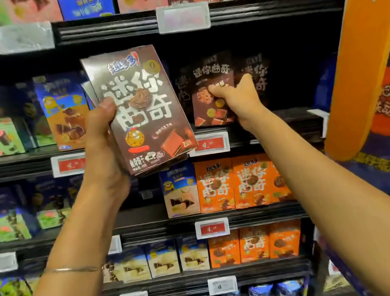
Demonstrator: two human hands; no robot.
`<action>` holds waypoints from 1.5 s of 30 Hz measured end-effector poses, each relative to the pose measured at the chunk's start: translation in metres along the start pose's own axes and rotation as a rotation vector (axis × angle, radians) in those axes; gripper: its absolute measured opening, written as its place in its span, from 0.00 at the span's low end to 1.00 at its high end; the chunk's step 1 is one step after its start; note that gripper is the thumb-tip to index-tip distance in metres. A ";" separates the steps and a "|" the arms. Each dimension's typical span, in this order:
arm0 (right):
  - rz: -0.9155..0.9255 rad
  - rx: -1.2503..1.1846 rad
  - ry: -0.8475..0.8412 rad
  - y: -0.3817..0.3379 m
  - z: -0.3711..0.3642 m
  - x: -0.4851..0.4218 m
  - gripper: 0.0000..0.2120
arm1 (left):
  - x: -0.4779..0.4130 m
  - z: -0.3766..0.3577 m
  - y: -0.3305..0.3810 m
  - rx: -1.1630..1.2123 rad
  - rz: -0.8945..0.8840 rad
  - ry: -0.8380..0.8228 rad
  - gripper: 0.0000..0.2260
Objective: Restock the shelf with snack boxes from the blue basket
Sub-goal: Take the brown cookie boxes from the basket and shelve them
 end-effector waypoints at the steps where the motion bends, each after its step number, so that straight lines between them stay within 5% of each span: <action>1: 0.004 0.052 -0.006 0.006 -0.006 -0.005 0.24 | -0.003 -0.003 0.001 0.007 -0.011 0.006 0.13; 7: 0.222 0.628 0.087 -0.001 -0.019 -0.021 0.21 | -0.018 -0.012 0.006 0.047 -0.033 0.027 0.15; 21: 0.220 0.830 0.007 -0.002 -0.047 -0.010 0.07 | -0.024 -0.016 -0.001 0.057 -0.017 -0.003 0.15; 25: 0.201 0.690 0.120 -0.026 -0.025 0.008 0.17 | -0.023 -0.011 -0.005 0.052 0.013 0.019 0.19; 27: 0.192 0.312 0.148 -0.047 -0.010 0.037 0.23 | -0.020 -0.009 -0.008 0.048 0.018 0.019 0.20; 29: 0.014 -0.062 -0.100 -0.051 -0.021 0.075 0.25 | -0.016 -0.008 -0.012 0.035 0.039 0.037 0.22; 31: -0.066 -0.087 -0.391 -0.057 -0.041 0.114 0.28 | -0.011 -0.013 -0.019 0.003 0.087 0.024 0.23; 33: -0.021 -0.048 -0.505 -0.063 -0.053 0.138 0.26 | -0.008 -0.018 -0.026 -0.010 0.124 0.003 0.24; 38: -0.111 -0.247 -0.442 -0.058 -0.049 0.147 0.22 | -0.010 -0.006 -0.038 -0.077 0.130 0.147 0.35; 42: -0.167 -0.336 -0.411 -0.047 -0.032 0.131 0.15 | -0.011 0.012 -0.047 -0.169 0.103 0.253 0.14; 45: -0.118 -0.315 -0.225 -0.042 0.010 0.087 0.14 | -0.015 0.016 -0.046 -0.183 0.102 0.261 0.22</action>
Point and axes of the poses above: each hand's wrist, its own x-axis away from the middle knuckle, its own z-axis out of the back of the hand, y = z × x, the point moved 10 cm from there along -x, towards the middle knuckle, and after that the axes turned 12 degrees about y, right-handed, at the moved point
